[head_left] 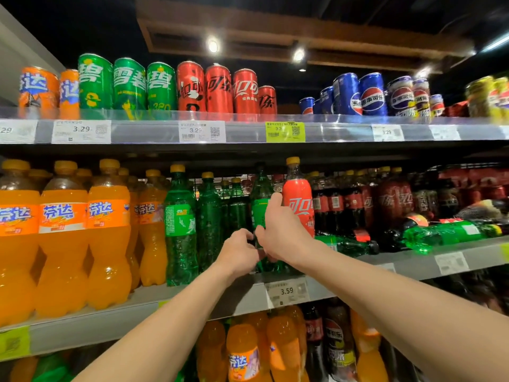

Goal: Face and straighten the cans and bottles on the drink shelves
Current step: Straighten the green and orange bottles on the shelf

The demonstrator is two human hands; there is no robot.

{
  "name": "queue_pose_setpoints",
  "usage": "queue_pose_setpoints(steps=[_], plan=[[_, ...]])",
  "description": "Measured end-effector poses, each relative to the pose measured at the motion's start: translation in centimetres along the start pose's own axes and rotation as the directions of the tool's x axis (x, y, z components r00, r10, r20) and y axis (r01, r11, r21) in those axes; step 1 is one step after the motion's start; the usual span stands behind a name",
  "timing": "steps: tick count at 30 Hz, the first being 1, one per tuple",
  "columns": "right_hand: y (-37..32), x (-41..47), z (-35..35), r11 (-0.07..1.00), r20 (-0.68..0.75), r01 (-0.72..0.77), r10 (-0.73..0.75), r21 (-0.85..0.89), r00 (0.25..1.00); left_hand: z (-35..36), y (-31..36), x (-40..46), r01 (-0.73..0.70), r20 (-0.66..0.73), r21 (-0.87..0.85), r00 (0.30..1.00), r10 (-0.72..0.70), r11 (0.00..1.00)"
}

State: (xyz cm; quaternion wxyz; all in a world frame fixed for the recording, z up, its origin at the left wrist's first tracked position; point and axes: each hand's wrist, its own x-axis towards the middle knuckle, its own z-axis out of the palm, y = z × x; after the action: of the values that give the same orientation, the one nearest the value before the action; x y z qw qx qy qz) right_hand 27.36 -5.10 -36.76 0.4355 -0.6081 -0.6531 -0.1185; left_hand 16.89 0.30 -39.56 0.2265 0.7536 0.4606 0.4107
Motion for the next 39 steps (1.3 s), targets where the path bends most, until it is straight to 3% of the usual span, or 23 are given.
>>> queue_pose_setpoints(steps=[4, 11, 13, 16, 20, 25, 33, 39], plan=[[-0.1, 0.3, 0.3, 1.0, 0.003, -0.028, 0.028, -0.012, 1.0, -0.3, -0.9, 0.1, -0.042, -0.134, 0.143, 0.989, 0.061, 0.989], [-0.1, 0.1, 1.6, 0.98, 0.116, -0.196, 0.192, 0.027, 0.975, 0.4, 0.1, 0.6, 0.052, -0.004, 0.066, 0.999, -0.052, 0.996], [0.1, 0.1, 1.9, 0.972, 0.15, -0.229, 0.218, 0.057, 0.964, 0.2, 0.1, 0.6, 0.076, -0.015, 0.126, 0.997, -0.075, 0.989], [-0.4, 0.6, 2.2, 0.973, 0.188, -0.226, 0.213, 0.052, 0.959, -0.7, -0.1, 0.0, 0.088, -0.066, 0.263, 0.995, -0.073, 0.961], [-1.9, 1.5, 3.5, 0.957, 0.418, -0.266, 0.198, 0.111, 0.886, -2.3, -1.0, -1.7, 0.099, -0.161, 0.385, 0.986, -0.039, 0.917], [-2.7, 1.9, 5.7, 0.949, 0.507, -0.242, 0.109, 0.204, 0.855, -3.8, -1.5, -4.3, 0.049, -0.172, 0.432, 0.985, 0.029, 0.901], [-1.8, 1.6, 6.2, 0.932, 0.464, -0.239, 0.091, 0.273, 0.881, -4.6, -0.8, -4.9, -0.003, -0.199, 0.319, 0.978, 0.07, 0.948], [0.0, 0.1, -0.4, 0.954, 0.175, -0.007, -0.048, 0.3, 0.983, -1.6, 2.3, -4.8, -0.228, -0.192, 0.083, 0.952, 0.24, 0.97]])
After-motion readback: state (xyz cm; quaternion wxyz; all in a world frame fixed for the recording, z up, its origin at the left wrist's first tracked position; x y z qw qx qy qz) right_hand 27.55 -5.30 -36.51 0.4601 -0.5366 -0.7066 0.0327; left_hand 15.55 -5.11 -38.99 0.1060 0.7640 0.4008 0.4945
